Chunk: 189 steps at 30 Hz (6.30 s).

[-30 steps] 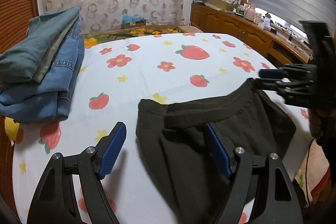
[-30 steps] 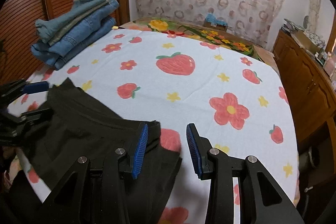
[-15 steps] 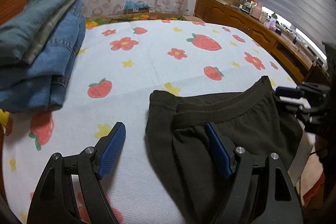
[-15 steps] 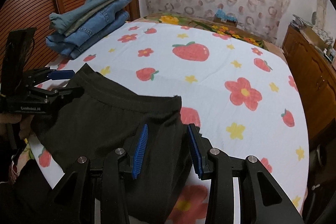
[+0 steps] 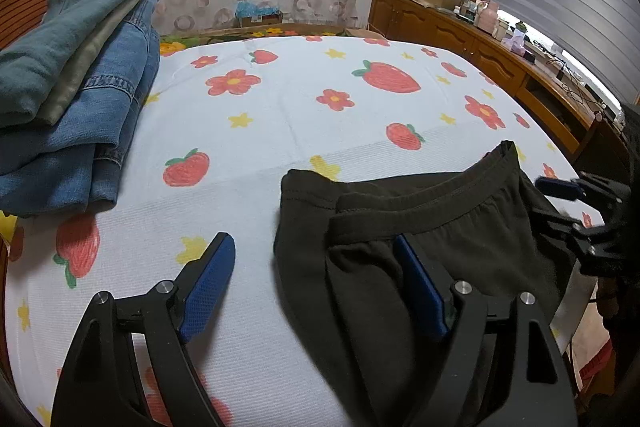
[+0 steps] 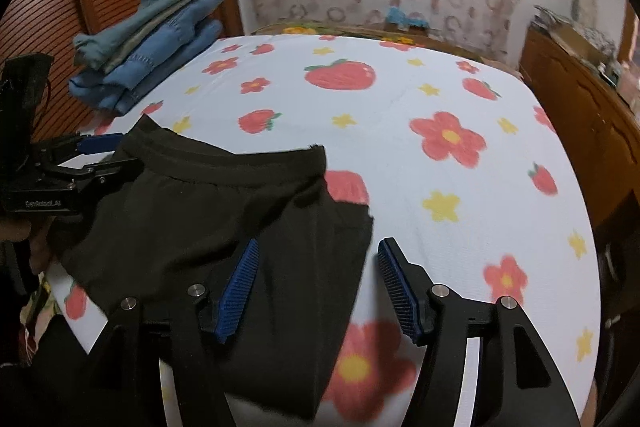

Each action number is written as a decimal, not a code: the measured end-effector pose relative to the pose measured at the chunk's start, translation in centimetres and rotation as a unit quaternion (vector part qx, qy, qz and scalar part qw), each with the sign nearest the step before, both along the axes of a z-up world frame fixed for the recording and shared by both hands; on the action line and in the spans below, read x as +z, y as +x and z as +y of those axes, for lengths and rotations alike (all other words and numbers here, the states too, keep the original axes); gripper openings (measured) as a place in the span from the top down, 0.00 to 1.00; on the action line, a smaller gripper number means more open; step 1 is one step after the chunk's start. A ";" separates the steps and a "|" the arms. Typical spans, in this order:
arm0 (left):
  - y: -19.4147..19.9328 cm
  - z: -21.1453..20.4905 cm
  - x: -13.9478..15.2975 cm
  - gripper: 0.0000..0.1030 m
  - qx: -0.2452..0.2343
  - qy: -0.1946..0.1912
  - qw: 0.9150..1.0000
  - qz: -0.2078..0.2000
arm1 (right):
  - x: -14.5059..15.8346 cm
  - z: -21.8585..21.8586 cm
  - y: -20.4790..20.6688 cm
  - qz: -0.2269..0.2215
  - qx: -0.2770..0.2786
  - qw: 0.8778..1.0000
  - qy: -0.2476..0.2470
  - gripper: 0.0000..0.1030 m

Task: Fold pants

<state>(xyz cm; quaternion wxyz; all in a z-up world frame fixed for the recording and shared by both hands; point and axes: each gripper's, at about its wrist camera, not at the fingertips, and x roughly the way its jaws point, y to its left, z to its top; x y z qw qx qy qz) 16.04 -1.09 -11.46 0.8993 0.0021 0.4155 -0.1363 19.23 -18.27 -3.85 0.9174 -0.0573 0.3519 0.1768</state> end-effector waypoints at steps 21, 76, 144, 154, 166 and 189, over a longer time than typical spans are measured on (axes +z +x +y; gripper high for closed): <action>0.0 0.0 0.0 0.20 0.000 0.001 1.000 -0.001 | 0.7 -3.2 -6.3 0.001 0.040 0.999 0.025 0.94; 0.5 2.2 1.6 0.35 -0.010 -0.088 0.996 0.010 | 0.0 0.5 2.3 -0.004 0.030 1.000 -0.002 0.33; -7.3 -2.4 10.4 0.85 -0.071 -0.044 0.985 -0.152 | 6.2 -1.1 -4.6 -0.081 0.059 0.993 0.056 0.88; -8.4 -1.9 13.4 0.85 -0.071 -0.044 0.978 -0.191 | 9.2 -1.3 -7.8 -0.129 0.066 0.988 0.055 0.88; -9.2 -0.9 14.9 0.85 -0.063 -0.037 0.974 -0.215 | 10.2 -1.0 -9.3 -0.161 0.078 0.982 0.058 0.88; -4.6 3.0 14.5 0.85 -0.021 -0.049 0.976 -0.210 | 12.8 0.7 -2.4 -0.155 0.118 0.980 0.030 0.88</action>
